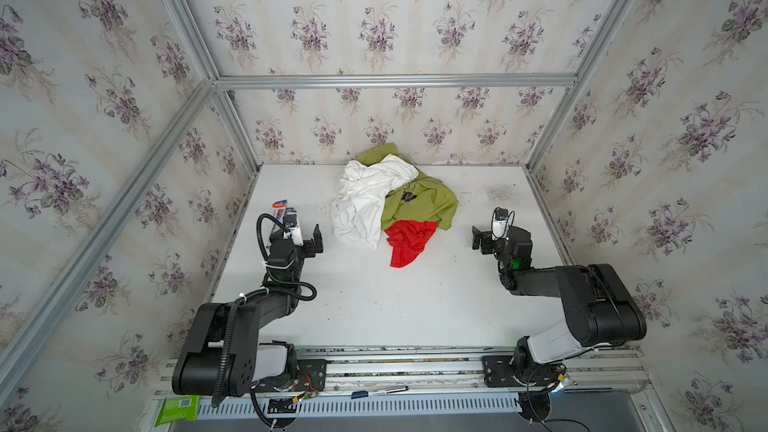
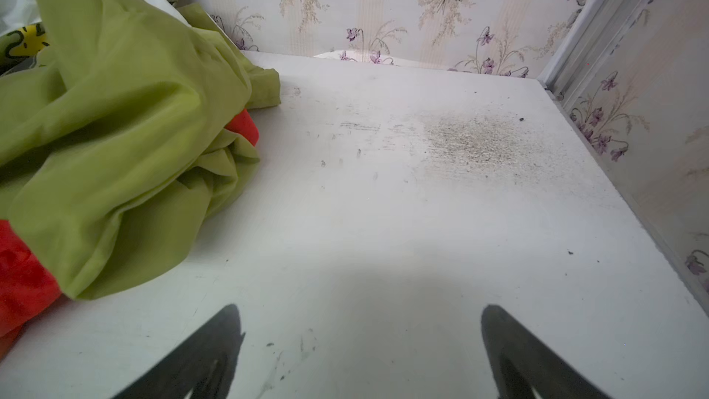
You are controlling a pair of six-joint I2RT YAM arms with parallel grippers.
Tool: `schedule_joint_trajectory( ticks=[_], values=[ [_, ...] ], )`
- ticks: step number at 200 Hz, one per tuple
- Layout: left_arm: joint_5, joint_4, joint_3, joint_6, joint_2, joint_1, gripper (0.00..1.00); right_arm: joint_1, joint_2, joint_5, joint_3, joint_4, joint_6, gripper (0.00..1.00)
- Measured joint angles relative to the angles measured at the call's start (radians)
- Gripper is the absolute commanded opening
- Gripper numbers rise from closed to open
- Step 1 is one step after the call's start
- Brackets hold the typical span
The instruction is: Pick out a specific cloth from the pile
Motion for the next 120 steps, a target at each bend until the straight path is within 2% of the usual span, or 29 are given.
schedule_joint_trajectory(
  ticks=[120],
  values=[
    [0.000,0.000,0.000,0.000,0.000,0.000,1.00,-0.003,0.000,-0.006,0.000,0.000,0.000,1.00]
  ],
)
